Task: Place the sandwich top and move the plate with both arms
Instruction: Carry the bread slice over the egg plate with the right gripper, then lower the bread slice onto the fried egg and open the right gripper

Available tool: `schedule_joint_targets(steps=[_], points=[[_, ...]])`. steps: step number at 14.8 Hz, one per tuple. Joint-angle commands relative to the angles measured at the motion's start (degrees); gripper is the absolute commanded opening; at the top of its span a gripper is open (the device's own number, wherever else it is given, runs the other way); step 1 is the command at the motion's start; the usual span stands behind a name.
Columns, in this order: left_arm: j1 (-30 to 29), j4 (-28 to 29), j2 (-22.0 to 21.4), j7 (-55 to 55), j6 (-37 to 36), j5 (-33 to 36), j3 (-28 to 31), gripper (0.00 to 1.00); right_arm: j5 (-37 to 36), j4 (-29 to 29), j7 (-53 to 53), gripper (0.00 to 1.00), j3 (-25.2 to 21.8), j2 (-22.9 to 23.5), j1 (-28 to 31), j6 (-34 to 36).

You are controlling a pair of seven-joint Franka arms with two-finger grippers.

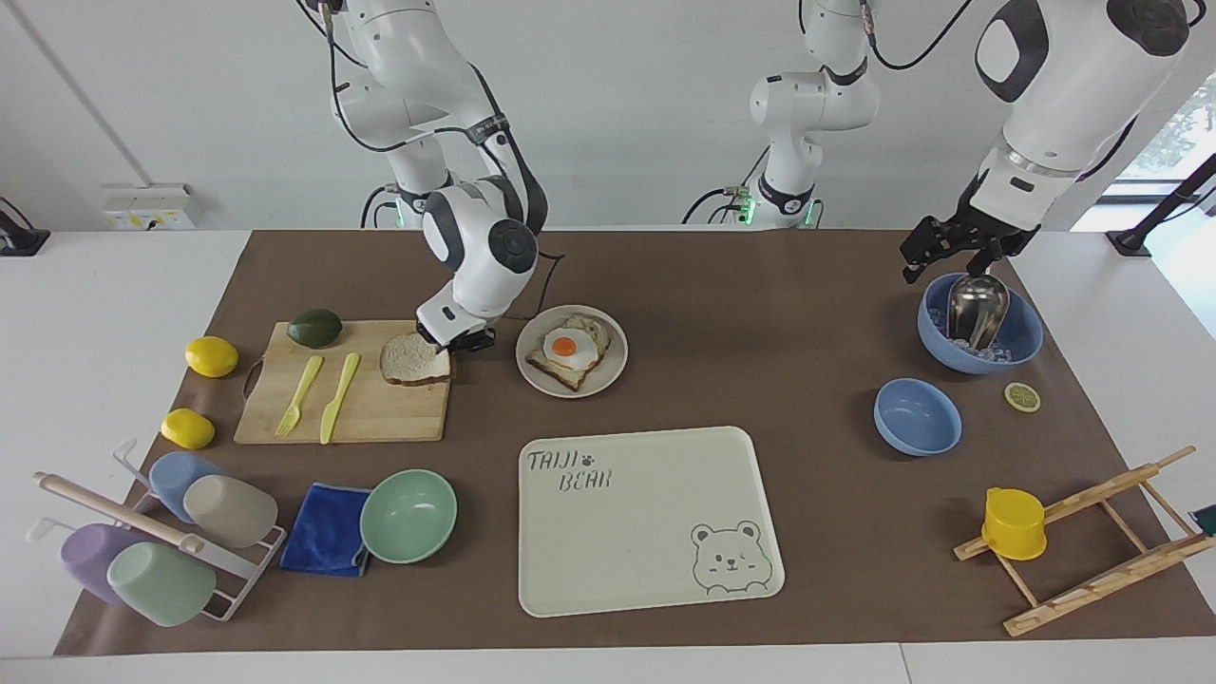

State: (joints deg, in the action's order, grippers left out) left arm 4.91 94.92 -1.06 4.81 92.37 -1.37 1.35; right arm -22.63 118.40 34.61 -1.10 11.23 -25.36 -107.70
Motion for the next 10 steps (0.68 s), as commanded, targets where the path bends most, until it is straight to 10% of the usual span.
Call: schedule_joint_targets(steps=[1, 4, 10], points=[[0.10, 0.36, -0.70, -0.07, -0.61, 0.75, 0.14, 1.00, 0.30, -11.75, -0.77, 0.00, 4.25, 3.62, -0.65, 9.93], [0.10, 0.44, -0.70, -0.16, -0.61, 0.75, 0.14, 1.00, 6.88, -19.25, 0.37, 0.00, 7.07, 5.82, -1.18, 13.04], [0.10, 0.36, -0.70, -0.16, -0.61, 0.75, 0.14, 1.00, 10.83, -16.45, 8.98, 0.00, 7.96, 6.09, -6.28, 4.97]])
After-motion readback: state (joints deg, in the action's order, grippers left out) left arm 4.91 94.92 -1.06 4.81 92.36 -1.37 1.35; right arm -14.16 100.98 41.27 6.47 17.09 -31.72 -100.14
